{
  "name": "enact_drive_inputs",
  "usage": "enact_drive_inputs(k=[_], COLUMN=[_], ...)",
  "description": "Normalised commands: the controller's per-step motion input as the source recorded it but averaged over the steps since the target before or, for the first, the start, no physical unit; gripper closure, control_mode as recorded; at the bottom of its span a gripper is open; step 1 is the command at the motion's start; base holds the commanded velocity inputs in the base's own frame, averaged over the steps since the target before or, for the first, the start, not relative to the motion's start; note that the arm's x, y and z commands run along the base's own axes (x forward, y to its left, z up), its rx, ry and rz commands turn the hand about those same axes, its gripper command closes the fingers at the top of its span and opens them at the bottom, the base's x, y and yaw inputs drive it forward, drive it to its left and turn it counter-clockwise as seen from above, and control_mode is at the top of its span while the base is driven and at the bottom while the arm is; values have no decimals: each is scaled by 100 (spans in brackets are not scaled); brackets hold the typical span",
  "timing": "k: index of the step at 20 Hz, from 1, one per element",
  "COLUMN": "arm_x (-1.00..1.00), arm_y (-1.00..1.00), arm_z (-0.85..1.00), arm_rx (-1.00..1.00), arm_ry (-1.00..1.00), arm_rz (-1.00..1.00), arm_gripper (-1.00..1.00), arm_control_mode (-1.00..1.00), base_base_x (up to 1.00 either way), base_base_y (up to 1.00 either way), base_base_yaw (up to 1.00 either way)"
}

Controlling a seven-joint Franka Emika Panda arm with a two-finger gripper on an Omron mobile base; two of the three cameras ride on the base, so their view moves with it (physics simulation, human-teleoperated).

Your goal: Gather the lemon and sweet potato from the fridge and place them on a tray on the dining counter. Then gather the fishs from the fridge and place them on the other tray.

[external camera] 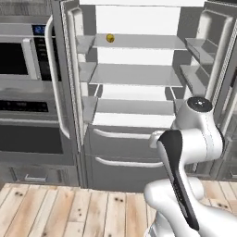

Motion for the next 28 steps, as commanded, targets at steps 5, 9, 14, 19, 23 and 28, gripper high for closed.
enact_drive_inputs(k=[5, 9, 14, 19, 23, 28], arm_x=[0, 0, 0, 0, 0, 0], arm_y=[0, 0, 0, 0, 0, 0], arm_z=[0, 0, 0, 0, 0, 0], arm_rx=[0, 0, 0, 0, 0, 0], arm_ry=[0, 0, 0, 0, 0, 0], arm_rz=[0, 0, 0, 0, 0, 0], arm_gripper=[-100, -100, -100, -100, -100, -100], arm_control_mode=[100, 100, 100, 100, 100, 100], base_base_x=[45, 57, 58, 43, 49, 53], base_base_y=[24, 34, 43, 24, 21, 40], base_base_yaw=[-34, -31, -25, -22, -21, -19])
